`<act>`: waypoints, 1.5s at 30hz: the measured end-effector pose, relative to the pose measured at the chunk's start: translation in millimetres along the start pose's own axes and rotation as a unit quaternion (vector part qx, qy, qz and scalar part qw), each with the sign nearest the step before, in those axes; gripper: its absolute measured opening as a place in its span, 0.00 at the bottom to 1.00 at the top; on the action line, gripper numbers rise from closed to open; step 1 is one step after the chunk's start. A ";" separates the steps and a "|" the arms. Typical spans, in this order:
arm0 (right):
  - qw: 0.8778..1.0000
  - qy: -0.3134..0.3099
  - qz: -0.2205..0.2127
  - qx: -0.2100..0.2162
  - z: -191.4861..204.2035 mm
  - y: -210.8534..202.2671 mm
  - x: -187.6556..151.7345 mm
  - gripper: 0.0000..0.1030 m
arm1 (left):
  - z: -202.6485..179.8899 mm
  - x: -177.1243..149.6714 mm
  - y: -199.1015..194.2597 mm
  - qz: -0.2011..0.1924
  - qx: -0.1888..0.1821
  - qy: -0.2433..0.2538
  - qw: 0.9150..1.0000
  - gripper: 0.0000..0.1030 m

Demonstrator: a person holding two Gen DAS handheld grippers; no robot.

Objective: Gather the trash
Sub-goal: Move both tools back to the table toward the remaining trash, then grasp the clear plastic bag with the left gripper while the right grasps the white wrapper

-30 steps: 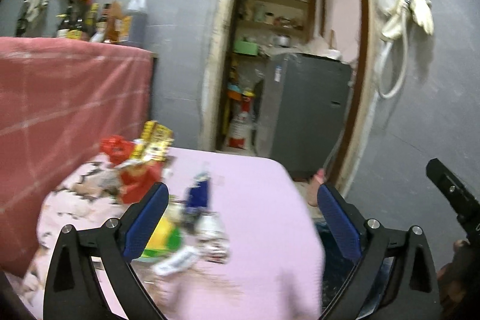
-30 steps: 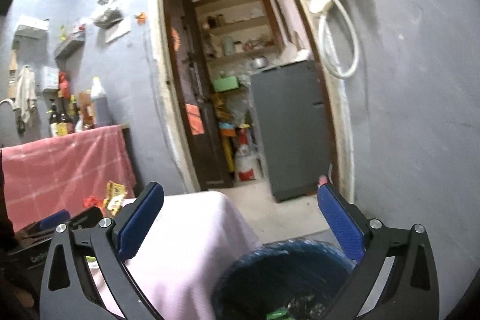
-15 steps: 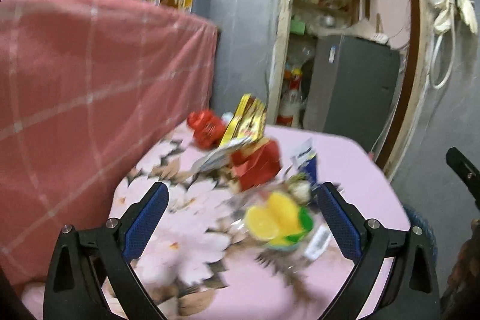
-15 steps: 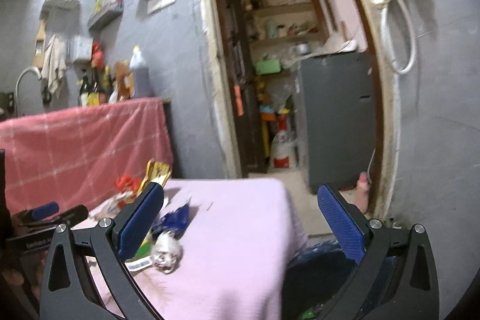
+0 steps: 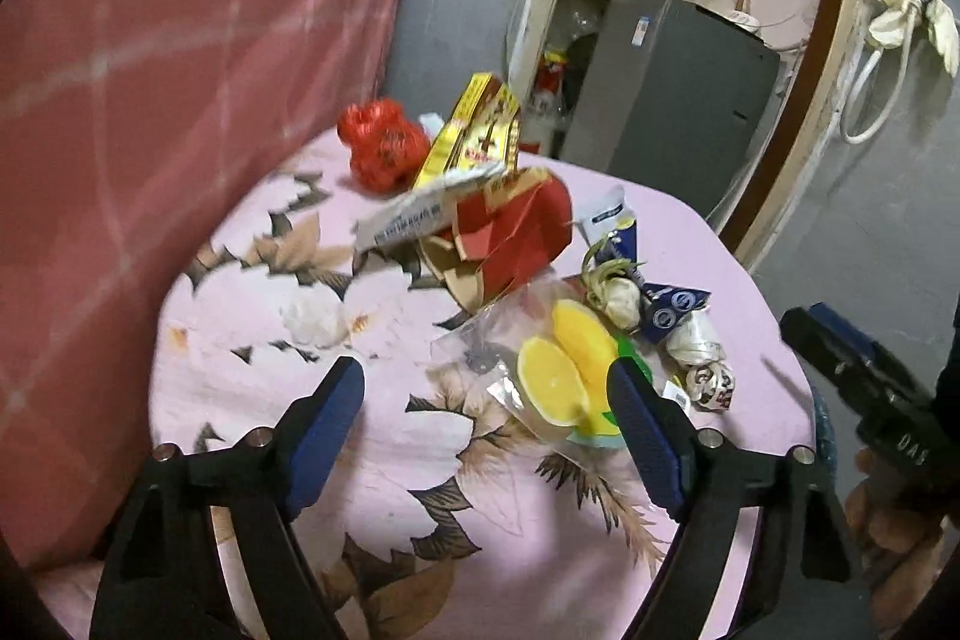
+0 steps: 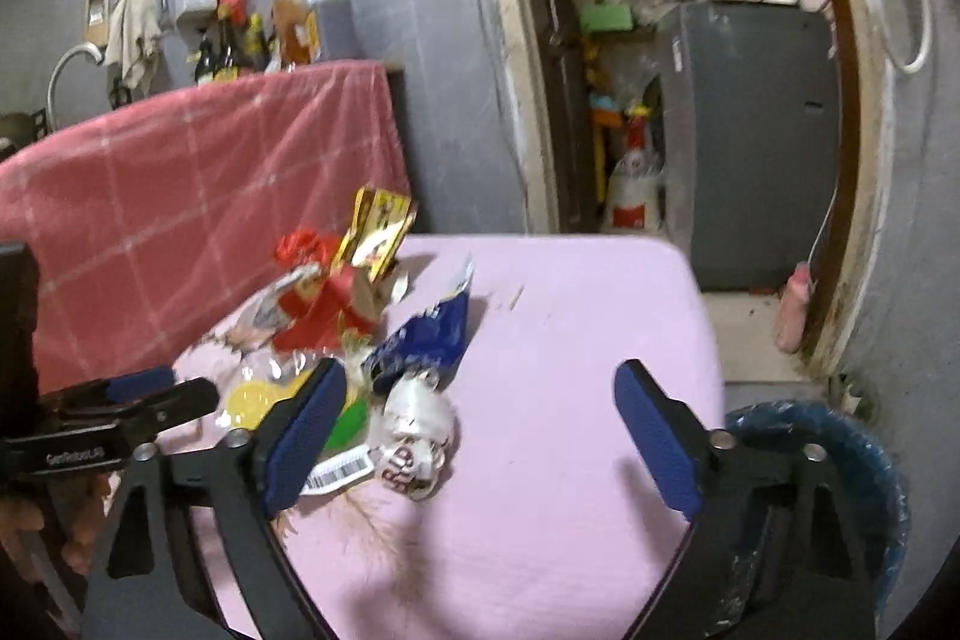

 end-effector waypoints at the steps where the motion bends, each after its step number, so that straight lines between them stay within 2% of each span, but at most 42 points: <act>1: 1.000 -0.001 0.007 0.005 2.2 3.4 -2.3 0.79 | 2.1 -0.8 3.1 0.004 -0.004 -0.006 1.000 0.76; 4: 0.999 -0.008 0.031 0.014 7.9 15.4 -9.8 0.63 | 4.0 -1.9 8.6 0.018 -0.016 -0.017 1.000 0.75; 5: 0.999 -0.013 0.041 0.015 10.0 20.2 -12.7 0.59 | 4.9 -1.8 10.2 0.021 -0.020 -0.021 0.999 0.71; 8: 0.998 -0.017 0.059 0.021 13.5 30.6 -19.0 0.55 | 6.3 -0.6 15.3 0.032 -0.030 -0.028 0.999 0.61; 12: 0.996 -0.017 0.079 0.027 19.7 43.4 -25.2 0.49 | 3.3 0.3 17.4 0.038 -0.039 -0.022 0.998 0.53; 14: 0.996 -0.016 0.086 0.028 21.8 48.9 -27.9 0.45 | -0.6 -0.2 20.7 0.045 -0.043 -0.014 0.998 0.45; 16: 0.995 -0.015 0.092 0.030 23.5 53.2 -30.4 0.44 | -3.2 -0.2 22.0 0.048 -0.045 -0.009 0.998 0.44; 18: 0.995 -0.015 0.095 0.031 24.2 55.4 -30.8 0.42 | -5.0 0.1 23.6 0.050 -0.052 -0.012 0.997 0.38; 21: 0.995 -0.009 0.094 0.033 23.2 55.7 -30.4 0.35 | -5.8 0.4 26.3 0.056 -0.059 -0.018 0.997 0.24; 22: 0.995 -0.006 0.093 0.034 22.1 55.3 -30.6 0.32 | -7.0 -0.4 26.7 0.059 -0.066 -0.020 0.996 0.16; 24: 0.995 0.003 0.091 0.040 20.4 53.6 -31.3 0.30 | -9.0 -1.6 25.9 0.060 -0.073 -0.023 0.995 0.13; 25: 0.995 0.007 0.090 0.044 19.9 52.5 -31.8 0.29 | -10.7 -2.0 24.4 0.057 -0.076 -0.022 0.995 0.05; 27: 0.995 0.012 0.087 0.051 19.1 47.9 -33.7 0.26 | -14.9 -2.6 19.2 0.052 -0.080 -0.013 0.995 0.01; 33: 0.996 -0.001 0.073 0.058 23.8 28.2 -39.0 0.24 | -29.8 -7.5 -3.9 0.017 -0.065 0.026 0.997 0.00; 37: 0.997 -0.013 0.059 0.053 24.3 11.9 -41.1 0.23 | -35.6 -11.9 -20.4 -0.005 -0.057 0.029 0.998 0.00; 45: 0.999 -0.012 0.019 0.044 16.5 -14.6 -30.9 0.23 | -52.5 0.0 -56.3 -0.073 -0.034 0.056 0.995 0.00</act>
Point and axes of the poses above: each gripper's, at about its wrist camera, not at the fingertips, and y roughly the way its jaws point, z to its left, x to its top, the point moved 9 cm from there along y, roughly the way its jaws point, and after that the axes turned 4 degrees about z, right-handed, at the moved point
